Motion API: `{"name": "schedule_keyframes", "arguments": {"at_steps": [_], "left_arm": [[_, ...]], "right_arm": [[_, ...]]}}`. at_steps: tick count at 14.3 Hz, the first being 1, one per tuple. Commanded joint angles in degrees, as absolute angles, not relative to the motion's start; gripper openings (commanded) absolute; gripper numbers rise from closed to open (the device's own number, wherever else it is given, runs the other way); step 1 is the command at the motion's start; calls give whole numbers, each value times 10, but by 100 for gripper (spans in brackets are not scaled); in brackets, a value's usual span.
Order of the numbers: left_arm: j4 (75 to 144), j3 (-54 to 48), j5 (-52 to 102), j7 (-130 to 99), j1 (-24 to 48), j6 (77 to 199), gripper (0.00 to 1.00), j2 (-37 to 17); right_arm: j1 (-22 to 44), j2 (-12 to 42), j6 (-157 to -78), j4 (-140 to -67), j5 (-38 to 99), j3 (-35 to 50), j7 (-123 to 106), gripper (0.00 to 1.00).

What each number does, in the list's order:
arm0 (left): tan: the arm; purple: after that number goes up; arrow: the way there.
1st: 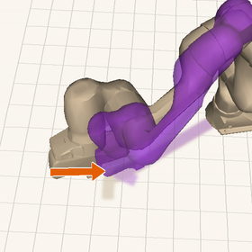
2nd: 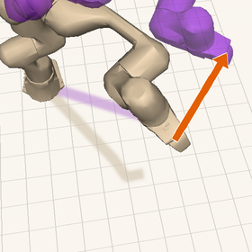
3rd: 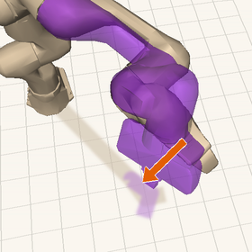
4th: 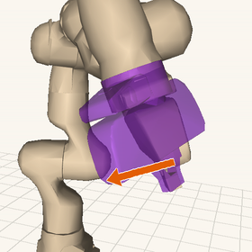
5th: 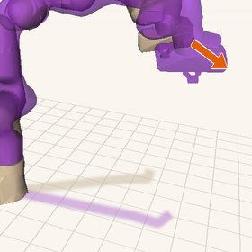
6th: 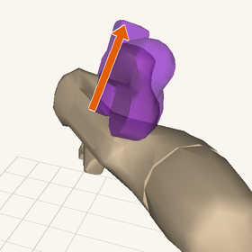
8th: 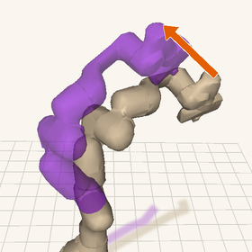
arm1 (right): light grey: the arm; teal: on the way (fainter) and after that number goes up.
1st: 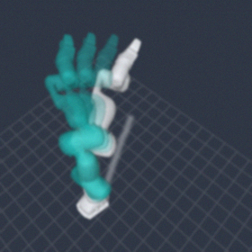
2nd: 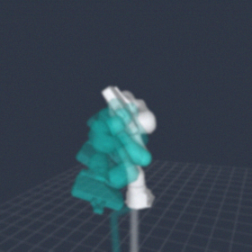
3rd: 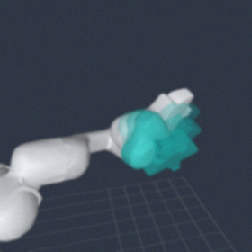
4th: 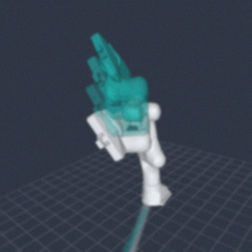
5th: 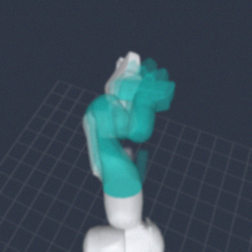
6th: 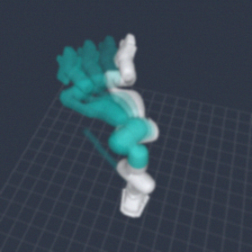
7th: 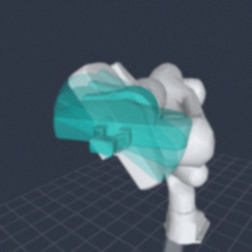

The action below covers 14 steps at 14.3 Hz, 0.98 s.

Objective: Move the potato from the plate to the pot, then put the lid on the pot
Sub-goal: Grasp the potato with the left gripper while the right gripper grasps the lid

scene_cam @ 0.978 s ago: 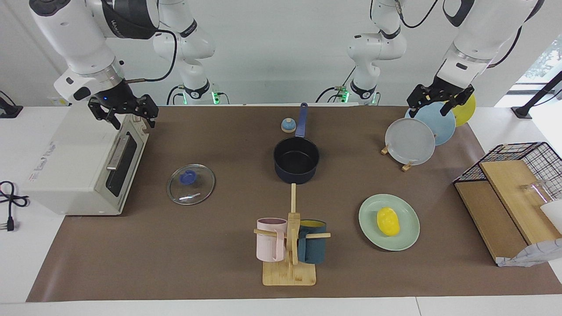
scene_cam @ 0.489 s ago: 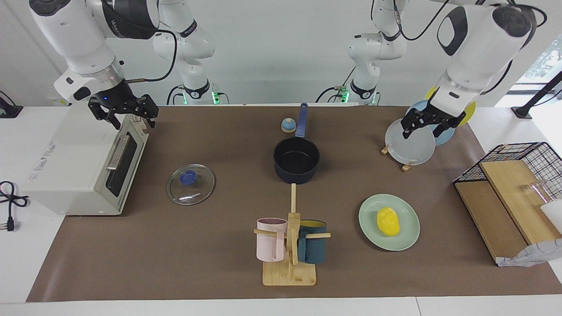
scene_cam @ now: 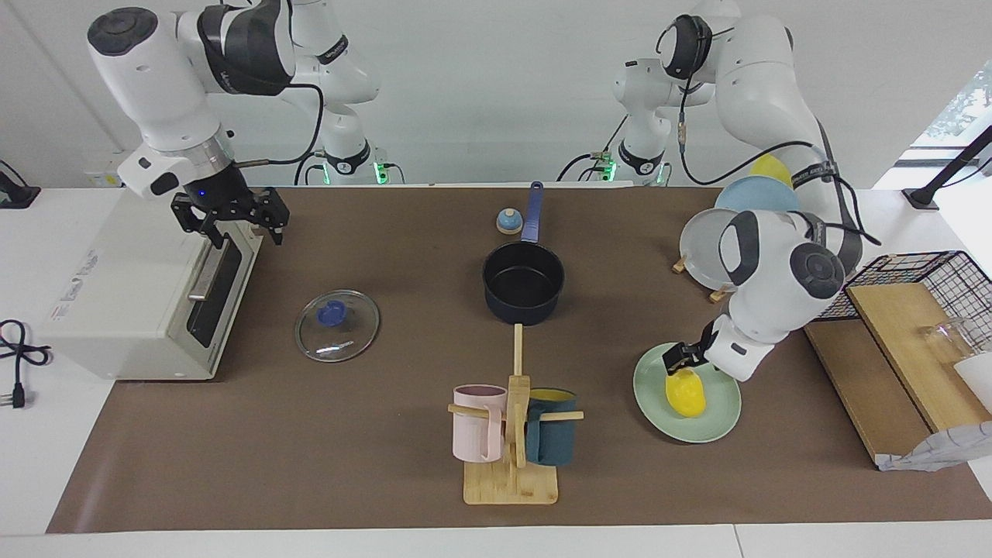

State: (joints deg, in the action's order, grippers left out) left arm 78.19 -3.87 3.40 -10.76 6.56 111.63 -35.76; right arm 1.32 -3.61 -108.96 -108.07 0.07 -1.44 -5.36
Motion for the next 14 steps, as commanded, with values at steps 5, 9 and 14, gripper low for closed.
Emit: {"name": "schedule_keyframes", "arguments": {"at_steps": [5, 9, 14], "left_arm": [[824, -30, 31, -120, 75, 1186, 100, -354], [821, -31, 9, -117, 74, 1187, 99, -354], [845, -32, -17, -114, 76, 1222, 38, -352]], "right_arm": [[43, 68, -1263, -1155, 11, -13, -68, 100], [45, 88, -1351, -1218, 11, -13, -62, 100], [47, 88, -1345, -1220, 21, -7, -53, 100]]}}
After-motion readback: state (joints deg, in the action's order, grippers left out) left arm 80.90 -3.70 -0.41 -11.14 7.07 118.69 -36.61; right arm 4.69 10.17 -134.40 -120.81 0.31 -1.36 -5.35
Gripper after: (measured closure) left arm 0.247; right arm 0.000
